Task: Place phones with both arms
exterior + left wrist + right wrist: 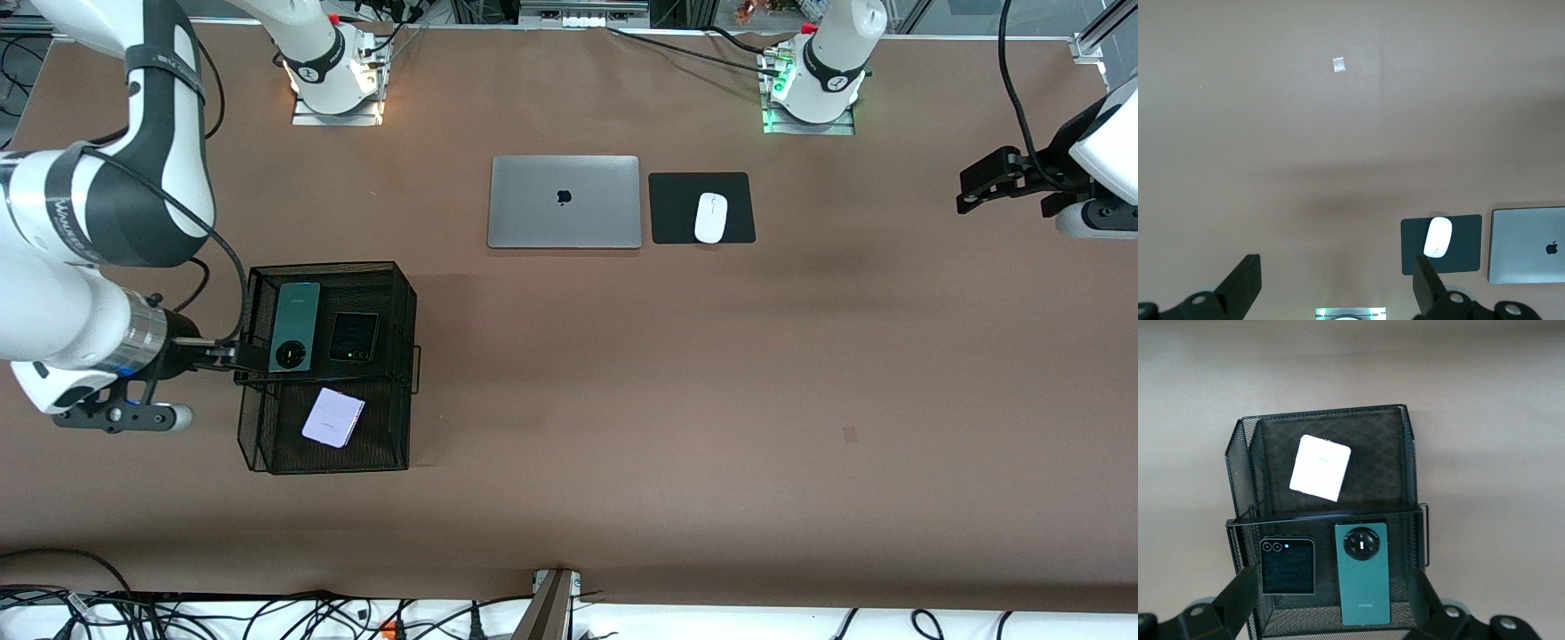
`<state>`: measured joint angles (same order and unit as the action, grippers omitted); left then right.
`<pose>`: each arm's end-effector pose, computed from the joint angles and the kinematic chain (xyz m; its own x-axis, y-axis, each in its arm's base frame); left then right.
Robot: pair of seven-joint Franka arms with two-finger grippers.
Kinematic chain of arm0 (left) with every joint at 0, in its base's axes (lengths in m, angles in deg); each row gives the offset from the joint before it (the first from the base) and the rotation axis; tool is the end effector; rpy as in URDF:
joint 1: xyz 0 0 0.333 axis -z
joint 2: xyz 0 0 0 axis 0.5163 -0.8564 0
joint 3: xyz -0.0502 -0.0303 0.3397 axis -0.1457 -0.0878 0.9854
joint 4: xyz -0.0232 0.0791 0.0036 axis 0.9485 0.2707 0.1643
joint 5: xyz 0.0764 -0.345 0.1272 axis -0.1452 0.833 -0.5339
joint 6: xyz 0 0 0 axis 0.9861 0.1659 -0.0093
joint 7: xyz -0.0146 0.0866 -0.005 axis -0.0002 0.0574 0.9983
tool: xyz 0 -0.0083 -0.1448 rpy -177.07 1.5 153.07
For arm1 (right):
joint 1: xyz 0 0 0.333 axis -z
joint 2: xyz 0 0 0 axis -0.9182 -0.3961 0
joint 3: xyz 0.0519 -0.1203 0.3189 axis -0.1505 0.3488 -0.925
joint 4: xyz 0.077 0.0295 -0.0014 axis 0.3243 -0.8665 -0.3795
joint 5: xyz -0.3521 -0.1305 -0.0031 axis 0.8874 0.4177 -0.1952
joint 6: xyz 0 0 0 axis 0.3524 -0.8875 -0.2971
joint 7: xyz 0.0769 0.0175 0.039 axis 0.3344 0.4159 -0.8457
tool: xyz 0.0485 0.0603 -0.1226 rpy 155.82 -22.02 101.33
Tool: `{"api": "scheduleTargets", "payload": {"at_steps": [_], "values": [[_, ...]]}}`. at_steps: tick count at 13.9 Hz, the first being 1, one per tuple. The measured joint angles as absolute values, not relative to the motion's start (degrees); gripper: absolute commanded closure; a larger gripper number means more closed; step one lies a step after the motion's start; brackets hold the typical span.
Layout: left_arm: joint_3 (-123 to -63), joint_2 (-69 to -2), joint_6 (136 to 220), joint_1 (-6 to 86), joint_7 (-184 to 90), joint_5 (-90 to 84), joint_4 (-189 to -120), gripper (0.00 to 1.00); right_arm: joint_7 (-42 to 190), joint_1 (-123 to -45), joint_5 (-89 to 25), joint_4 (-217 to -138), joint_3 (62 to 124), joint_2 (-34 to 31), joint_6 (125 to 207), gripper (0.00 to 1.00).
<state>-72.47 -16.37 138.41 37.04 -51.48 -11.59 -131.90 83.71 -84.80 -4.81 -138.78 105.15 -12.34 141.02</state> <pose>0.5470 -0.0347 0.6338 0.9936 -0.0244 -0.1105 -0.0251 -0.9997 -0.0048 0.7057 0.0936 0.4834 0.9984 -0.0299 -0.0475 -0.0297 -0.9995 0.0049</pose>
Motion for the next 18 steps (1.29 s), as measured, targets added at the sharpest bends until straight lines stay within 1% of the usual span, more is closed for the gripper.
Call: {"api": "scheduleTargets", "payload": {"at_steps": [2,3,4,13,14,18], "values": [[-72.4,-16.4,138.4,37.0,-51.5,-11.6,-131.9,0.00,84.2,-79.1,1.2,-139.1,96.1,-10.5,141.1,0.00],[-72.4,-16.4,138.4,37.0,-51.5,-11.6,-131.9,0.00,84.7,-77.5,3.0,-139.5,93.8,-9.5,141.3,0.00],[-72.4,-16.4,138.4,37.0,-51.5,-11.6,-131.9,0.00,85.1,-76.7,3.8,-140.2,92.9,-8.6,141.4,0.00],[-72.5,-16.4,138.4,37.0,-51.5,-11.6,-131.9,0.00,88.6,-73.8,4.4,-145.4,89.9,-4.7,142.4,0.00],[-72.5,-16.4,138.4,37.0,-51.5,-11.6,-131.9,0.00,88.6,-73.4,4.5,-146.8,89.7,-2.9,142.3,0.00],[-72.5,-16.4,138.4,37.0,-51.5,-11.6,-131.9,0.00,88.6,-71.8,4.6,-156.3,89.5,7.6,142.9,0.00]]}}
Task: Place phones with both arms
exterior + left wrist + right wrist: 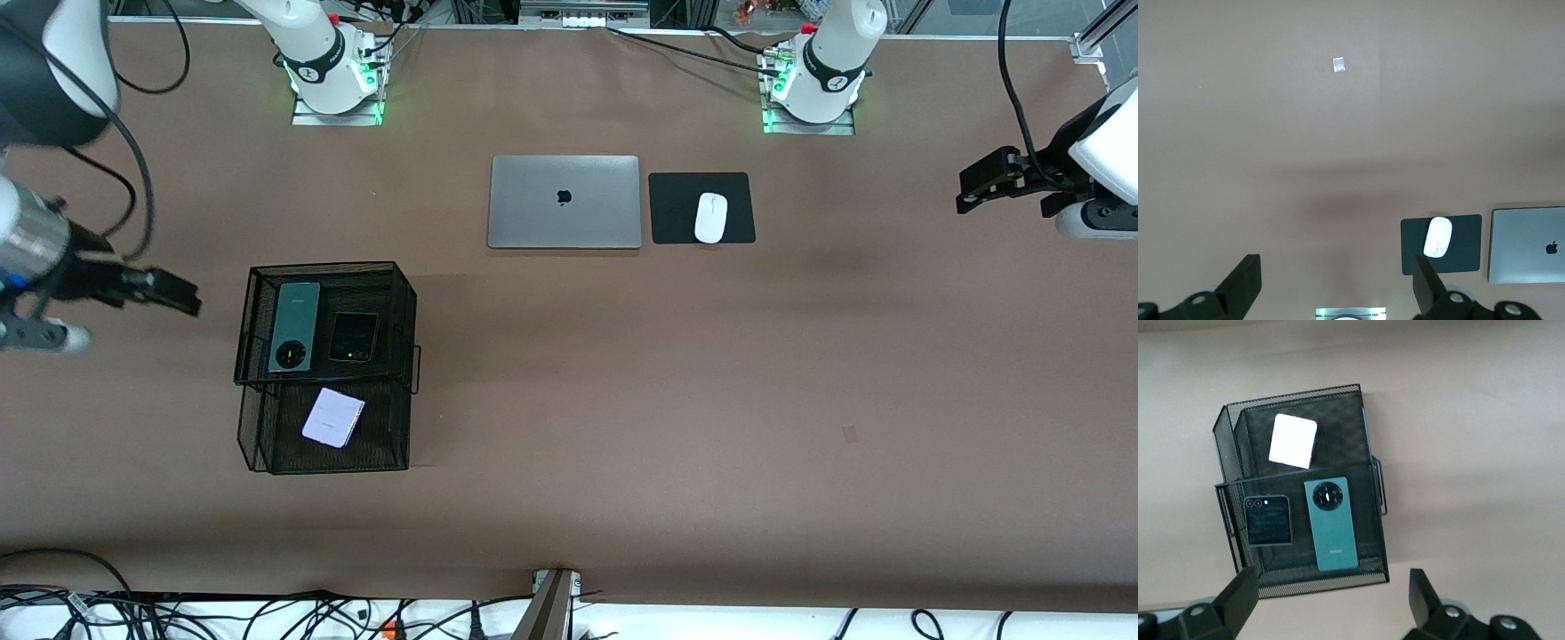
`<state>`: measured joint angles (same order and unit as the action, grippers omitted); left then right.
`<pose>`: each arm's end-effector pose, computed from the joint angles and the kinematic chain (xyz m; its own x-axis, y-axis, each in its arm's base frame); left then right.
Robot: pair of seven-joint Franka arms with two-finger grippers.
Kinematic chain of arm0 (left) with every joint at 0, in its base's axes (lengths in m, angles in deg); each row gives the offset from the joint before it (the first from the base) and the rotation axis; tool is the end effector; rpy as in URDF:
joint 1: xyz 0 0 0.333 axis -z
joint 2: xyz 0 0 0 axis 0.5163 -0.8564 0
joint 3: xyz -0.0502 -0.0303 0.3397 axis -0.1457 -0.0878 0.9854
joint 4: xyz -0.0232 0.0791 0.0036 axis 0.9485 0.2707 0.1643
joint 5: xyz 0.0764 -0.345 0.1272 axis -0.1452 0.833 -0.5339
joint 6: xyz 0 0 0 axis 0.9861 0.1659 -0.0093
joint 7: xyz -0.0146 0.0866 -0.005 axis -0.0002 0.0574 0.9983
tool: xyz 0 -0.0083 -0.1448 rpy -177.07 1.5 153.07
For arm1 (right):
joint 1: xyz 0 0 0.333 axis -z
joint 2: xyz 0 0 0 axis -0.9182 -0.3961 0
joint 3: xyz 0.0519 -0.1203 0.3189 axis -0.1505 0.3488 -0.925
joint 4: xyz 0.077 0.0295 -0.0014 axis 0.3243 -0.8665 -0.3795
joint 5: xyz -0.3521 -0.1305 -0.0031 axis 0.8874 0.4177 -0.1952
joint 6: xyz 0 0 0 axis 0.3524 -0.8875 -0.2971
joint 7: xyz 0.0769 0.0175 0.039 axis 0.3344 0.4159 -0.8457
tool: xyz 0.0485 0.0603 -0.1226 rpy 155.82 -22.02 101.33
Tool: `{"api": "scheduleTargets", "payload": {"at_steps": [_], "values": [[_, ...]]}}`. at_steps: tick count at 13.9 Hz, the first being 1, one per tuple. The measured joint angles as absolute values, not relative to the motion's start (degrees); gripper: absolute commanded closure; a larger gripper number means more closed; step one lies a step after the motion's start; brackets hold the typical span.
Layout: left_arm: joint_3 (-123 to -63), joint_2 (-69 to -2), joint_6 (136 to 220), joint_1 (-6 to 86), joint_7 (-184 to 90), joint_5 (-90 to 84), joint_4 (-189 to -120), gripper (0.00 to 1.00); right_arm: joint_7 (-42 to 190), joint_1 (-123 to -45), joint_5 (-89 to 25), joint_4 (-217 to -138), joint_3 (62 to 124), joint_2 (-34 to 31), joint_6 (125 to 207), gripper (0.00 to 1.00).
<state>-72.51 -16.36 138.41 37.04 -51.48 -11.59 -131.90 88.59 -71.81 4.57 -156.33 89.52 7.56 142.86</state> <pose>0.5470 -0.0350 0.6338 0.9936 -0.0251 -0.1103 -0.0258 -0.9997 -0.0047 0.6240 0.0373 0.5689 0.9939 -0.1104 0.0020 -0.1104 -0.9939 -0.0007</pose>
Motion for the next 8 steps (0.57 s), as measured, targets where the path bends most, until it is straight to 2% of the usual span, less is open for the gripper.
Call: {"api": "scheduleTargets", "payload": {"at_steps": [8], "values": [[-72.3,-16.4,138.5,37.0,-51.5,-12.0,-131.9,0.00,88.6,-71.8,4.6,-167.8,88.7,10.4,151.1,0.00]]}}
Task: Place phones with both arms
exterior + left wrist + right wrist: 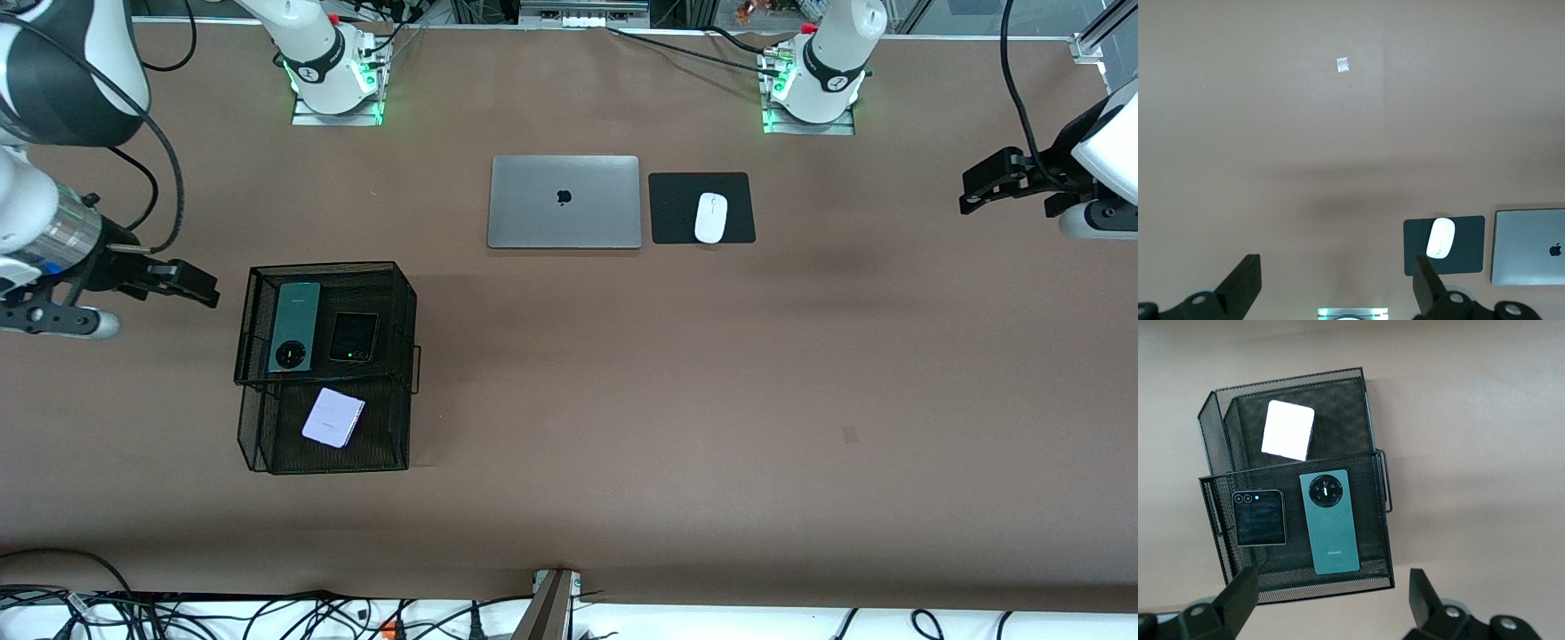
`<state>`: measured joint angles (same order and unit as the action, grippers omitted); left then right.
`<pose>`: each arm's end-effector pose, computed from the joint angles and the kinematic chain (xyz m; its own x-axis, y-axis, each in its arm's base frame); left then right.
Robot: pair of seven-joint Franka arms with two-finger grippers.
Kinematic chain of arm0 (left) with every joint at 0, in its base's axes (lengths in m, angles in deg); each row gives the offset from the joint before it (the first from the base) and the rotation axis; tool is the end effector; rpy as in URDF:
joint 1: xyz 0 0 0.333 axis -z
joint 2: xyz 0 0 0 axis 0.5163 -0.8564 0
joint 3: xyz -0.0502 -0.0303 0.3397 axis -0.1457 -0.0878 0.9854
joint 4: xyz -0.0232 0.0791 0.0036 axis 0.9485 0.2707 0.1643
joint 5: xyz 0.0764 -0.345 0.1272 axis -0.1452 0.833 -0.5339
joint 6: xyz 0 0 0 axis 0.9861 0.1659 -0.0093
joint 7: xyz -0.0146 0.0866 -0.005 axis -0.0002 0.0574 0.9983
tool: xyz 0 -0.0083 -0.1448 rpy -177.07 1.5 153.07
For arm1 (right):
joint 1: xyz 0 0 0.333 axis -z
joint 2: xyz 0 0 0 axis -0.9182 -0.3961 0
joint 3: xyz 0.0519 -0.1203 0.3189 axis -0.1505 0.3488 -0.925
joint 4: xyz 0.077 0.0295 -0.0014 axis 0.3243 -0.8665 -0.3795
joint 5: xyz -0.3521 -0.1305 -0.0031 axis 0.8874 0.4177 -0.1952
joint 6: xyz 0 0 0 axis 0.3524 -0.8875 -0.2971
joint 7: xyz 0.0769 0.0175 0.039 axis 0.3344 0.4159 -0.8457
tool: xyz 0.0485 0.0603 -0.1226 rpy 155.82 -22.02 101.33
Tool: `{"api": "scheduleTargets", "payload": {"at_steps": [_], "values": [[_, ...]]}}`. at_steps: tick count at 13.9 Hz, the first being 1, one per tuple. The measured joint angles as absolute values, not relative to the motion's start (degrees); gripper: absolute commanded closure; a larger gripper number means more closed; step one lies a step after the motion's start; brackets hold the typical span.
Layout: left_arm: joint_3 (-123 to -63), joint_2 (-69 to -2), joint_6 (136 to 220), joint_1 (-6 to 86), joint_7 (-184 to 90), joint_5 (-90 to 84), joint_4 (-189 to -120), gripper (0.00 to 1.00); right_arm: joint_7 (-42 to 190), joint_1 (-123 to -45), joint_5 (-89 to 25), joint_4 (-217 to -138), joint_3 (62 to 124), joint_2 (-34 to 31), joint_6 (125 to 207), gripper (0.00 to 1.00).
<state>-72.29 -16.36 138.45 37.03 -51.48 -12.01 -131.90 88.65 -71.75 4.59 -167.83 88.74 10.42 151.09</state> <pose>0.5473 -0.0318 0.6339 0.9938 -0.0195 -0.1094 -0.0210 -0.9997 -0.0124 0.6130 0.0425 0.5200 0.9949 -0.1010 -0.0059 -0.1011 -0.9949 -0.0035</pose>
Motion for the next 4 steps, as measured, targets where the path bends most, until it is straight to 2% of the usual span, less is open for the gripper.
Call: {"api": "scheduleTargets", "payload": {"at_steps": [4], "values": [[-72.3,-16.3,138.7,37.0,-51.5,-12.0,-131.9,0.00,89.3,-71.8,4.7,-168.4,88.5,10.3,151.4,0.00]]}}
